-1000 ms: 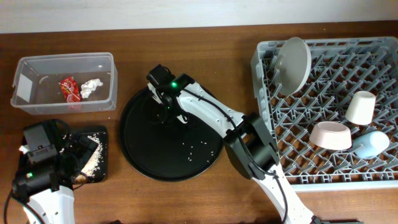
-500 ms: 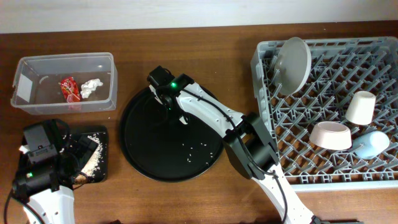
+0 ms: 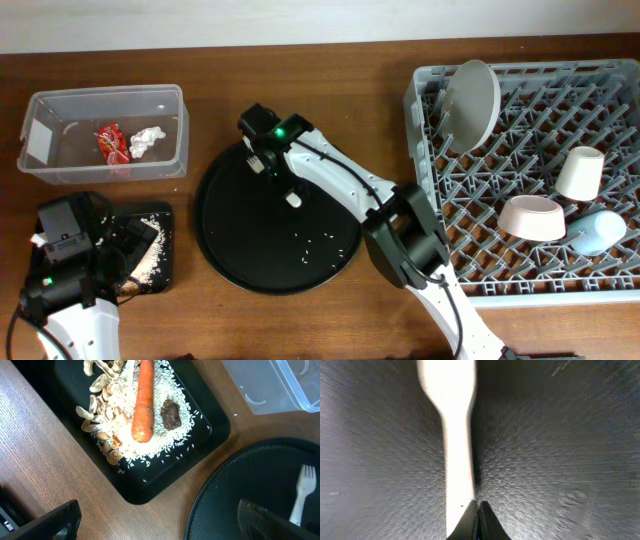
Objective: Sort waste into correct bins and load items into the dishwasher rack
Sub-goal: 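Lower the right gripper over the white fork and grasp its handle, then lift the fork and carry it right into the rack's back row, then release the fork and retract the right gripper to the rack's front edge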
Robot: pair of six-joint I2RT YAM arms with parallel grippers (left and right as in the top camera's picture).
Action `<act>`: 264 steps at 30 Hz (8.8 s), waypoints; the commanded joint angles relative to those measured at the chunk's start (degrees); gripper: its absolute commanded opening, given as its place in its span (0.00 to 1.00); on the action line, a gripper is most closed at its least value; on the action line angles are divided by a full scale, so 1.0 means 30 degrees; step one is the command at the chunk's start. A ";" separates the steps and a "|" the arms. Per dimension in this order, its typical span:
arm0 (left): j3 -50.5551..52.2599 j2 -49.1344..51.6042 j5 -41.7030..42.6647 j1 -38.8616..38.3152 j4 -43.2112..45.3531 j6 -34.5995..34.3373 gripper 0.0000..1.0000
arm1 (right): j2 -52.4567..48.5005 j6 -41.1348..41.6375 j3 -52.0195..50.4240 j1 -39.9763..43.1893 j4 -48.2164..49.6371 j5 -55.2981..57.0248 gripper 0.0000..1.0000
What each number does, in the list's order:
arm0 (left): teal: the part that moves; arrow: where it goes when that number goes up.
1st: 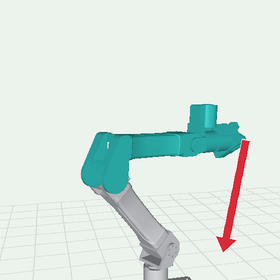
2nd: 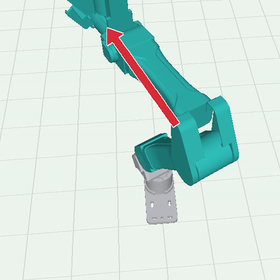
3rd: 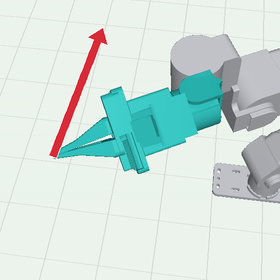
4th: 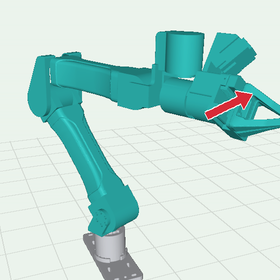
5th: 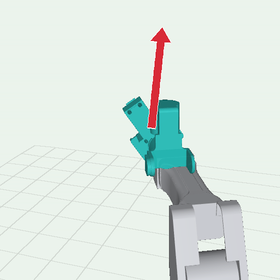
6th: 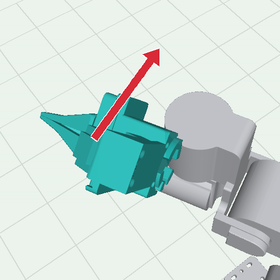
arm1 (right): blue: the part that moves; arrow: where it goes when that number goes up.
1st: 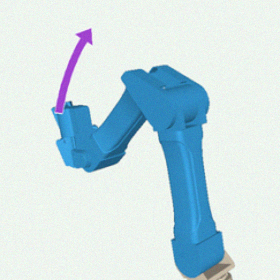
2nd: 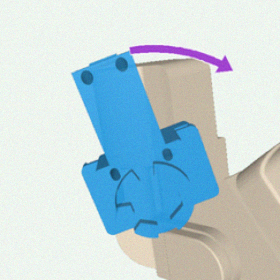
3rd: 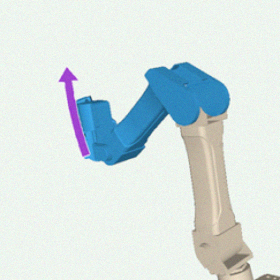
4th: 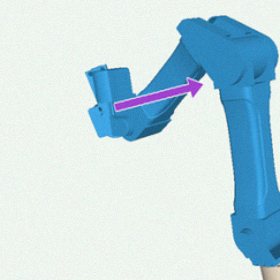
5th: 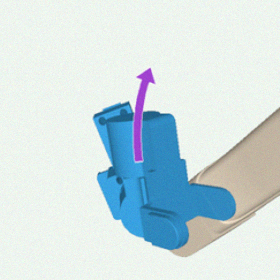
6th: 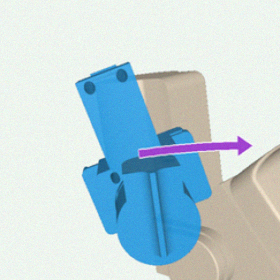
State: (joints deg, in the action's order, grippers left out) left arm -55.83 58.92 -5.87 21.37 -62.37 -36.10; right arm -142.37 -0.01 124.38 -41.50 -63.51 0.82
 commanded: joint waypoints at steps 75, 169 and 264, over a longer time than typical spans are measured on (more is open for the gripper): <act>-0.0335 -0.0146 -0.0146 0.0095 -0.0022 -0.0182 0.99 | -0.0561 0.1231 0.0634 -0.1260 -0.0459 0.0117 0.12; -0.0335 -0.0146 -0.0146 0.0095 -0.0022 -0.0182 0.99 | 0.4051 0.2667 0.2222 1.1817 -1.1285 0.1137 0.57; -0.0335 -0.0146 -0.0146 0.0095 -0.0036 -0.0182 0.99 | 4.7393 0.2412 -4.1353 1.5897 2.2841 -0.3140 0.99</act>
State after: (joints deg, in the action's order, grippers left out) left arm -56.05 58.81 -5.89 21.37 -62.54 -36.10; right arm -0.84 13.45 1.23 5.65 4.01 -8.08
